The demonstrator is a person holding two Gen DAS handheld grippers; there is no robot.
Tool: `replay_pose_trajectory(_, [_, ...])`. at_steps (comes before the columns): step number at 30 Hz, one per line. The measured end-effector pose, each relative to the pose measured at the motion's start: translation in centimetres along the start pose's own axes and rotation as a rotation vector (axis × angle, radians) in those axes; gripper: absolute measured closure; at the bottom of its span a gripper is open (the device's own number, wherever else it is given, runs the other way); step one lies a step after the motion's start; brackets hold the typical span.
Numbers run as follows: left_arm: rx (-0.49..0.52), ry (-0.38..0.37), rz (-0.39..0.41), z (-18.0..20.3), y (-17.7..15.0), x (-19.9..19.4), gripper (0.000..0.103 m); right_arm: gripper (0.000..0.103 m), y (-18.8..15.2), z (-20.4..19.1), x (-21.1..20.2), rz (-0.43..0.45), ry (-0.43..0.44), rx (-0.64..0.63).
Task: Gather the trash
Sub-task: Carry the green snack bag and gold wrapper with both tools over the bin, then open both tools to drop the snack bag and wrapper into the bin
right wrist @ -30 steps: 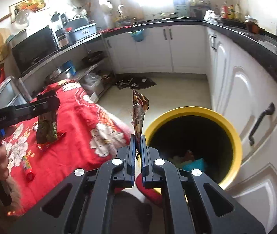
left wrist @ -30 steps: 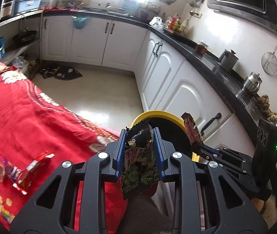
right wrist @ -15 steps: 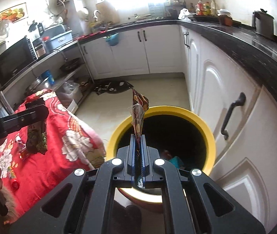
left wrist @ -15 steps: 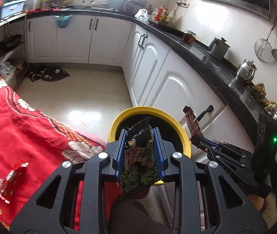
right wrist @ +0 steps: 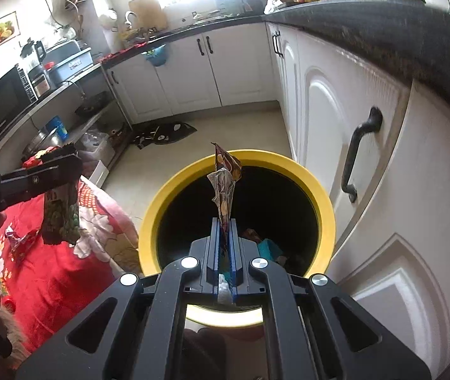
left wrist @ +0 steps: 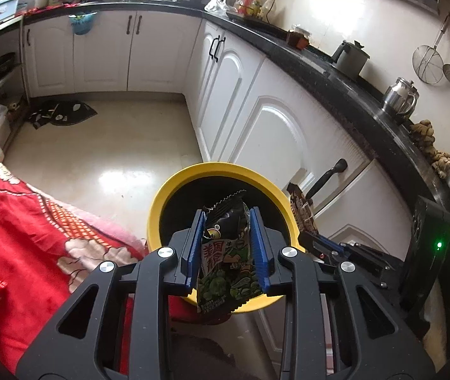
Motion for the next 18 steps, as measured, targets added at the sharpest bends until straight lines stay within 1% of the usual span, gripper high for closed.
replay_pose_trajectory(7, [-0.015, 0.005, -0.027, -0.4, 0.6, 2.0, 0.080, 0.097, 0.4, 0.2, 1.5, 0.005, -0.010, 0.004])
replay_pose_trajectory(8, [-0.017, 0.008, -0.031, -0.5, 0.7, 2.3, 0.079, 0.096, 0.5, 0.1, 1.6, 0.010, -0.017, 0.000])
replay_pose_trajectory(10, [-0.026, 0.017, -0.037, -0.5, 0.9, 2.8, 0.074, 0.086, 0.5, -0.1, 2.1, 0.007, -0.034, -0.009])
replay_pose_trajectory(11, [-0.034, 0.019, -0.039, -0.7, 0.9, 3.0, 0.065, 0.073, 0.5, 0.0, 2.2, 0.006, -0.044, -0.012])
replay_pose_trajectory(12, [-0.040, 0.021, -0.038, -0.8, 0.9, 3.1, 0.056, 0.065, 0.5, 0.0, 2.2, 0.011, -0.062, -0.014])
replay_pose_trajectory(14, [-0.056, 0.028, -0.034, -1.3, 0.9, 3.1, 0.048, 0.065, 0.3, 0.1, 2.2, 0.014, -0.073, -0.013])
replay_pose_trajectory(16, [-0.074, 0.038, -0.032, -1.8, 0.8, 3.1, 0.039, 0.062, 0.1, 0.4, 2.3, 0.010, -0.078, -0.009])
replay_pose_trajectory(18, [-0.088, 0.041, -0.027, -2.3, 0.7, 2.8, 0.028, 0.056, 0.0, 0.5, 2.1, 0.014, -0.085, 0.001])
Point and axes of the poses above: each gripper's, at about its wrist camera, not at the fingertips, and x roughly the way its jaws point, z to its right, y to its top, the point moved 7 cm from there along x, roughly the way its jaws point, and after that the axes turned 15 degrees about -z, right-handed, at the moved point
